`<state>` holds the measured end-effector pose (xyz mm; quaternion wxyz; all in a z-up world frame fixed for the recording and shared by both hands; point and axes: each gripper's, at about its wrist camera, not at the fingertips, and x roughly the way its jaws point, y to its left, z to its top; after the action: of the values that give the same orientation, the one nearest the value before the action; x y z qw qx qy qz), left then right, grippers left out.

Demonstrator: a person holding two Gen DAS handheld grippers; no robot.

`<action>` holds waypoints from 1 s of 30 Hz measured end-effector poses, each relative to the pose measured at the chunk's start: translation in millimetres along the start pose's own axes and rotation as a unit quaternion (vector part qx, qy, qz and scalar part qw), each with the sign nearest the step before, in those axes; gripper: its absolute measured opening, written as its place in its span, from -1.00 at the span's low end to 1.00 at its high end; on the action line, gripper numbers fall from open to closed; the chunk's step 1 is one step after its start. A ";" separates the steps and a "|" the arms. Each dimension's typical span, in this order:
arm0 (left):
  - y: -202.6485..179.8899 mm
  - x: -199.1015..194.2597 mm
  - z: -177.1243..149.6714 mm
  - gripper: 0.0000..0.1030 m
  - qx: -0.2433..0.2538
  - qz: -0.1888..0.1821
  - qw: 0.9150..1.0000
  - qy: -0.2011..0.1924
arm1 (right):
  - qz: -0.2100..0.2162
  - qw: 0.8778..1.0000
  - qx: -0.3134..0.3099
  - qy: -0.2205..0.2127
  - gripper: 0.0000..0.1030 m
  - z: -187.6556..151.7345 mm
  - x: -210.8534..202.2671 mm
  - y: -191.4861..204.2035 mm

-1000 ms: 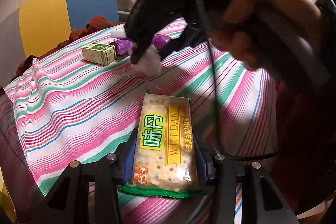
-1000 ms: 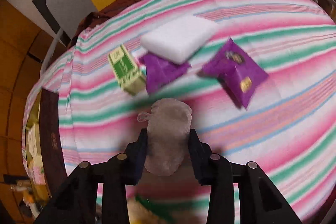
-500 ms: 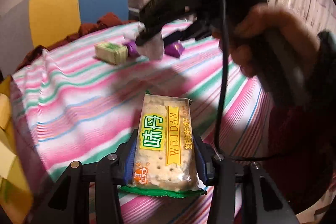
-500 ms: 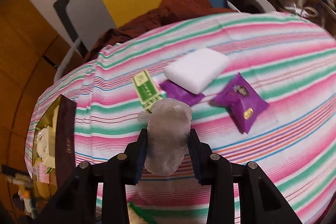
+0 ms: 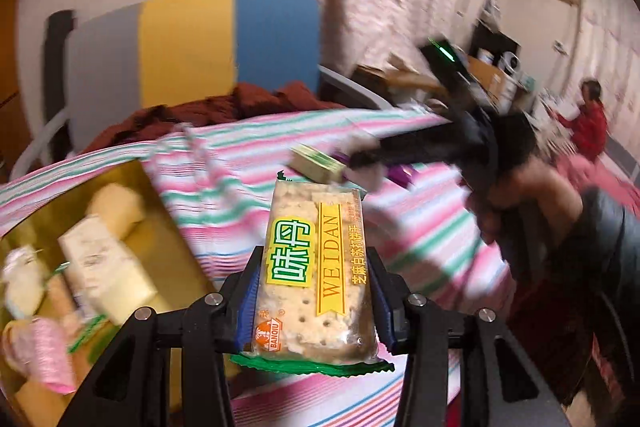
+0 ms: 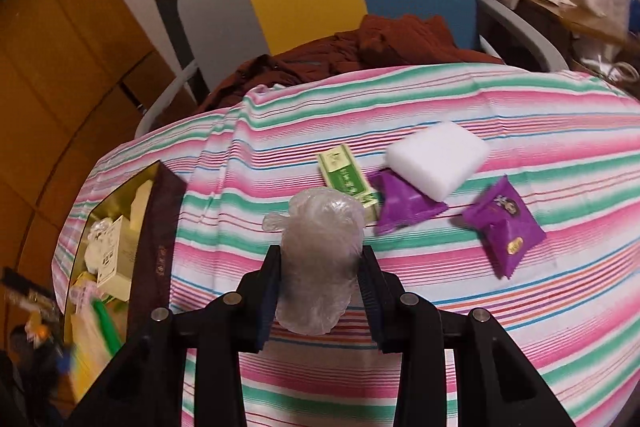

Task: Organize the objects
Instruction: 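Carry the cracker pack and plastic bag over the gold tray and open both tools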

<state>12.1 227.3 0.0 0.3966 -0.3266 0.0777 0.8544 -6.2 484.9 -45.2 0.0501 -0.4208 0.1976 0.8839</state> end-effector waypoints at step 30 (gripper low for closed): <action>203.6 -63.3 5.1 0.25 -0.187 0.223 0.956 -0.037 | 0.199 0.970 -0.124 0.063 0.42 -67.7 24.8 222.3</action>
<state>-108.9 52.5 17.5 0.1307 -0.3377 -0.0279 0.9317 -29.7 252.7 -34.3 -0.1916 -0.4304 0.1692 0.8657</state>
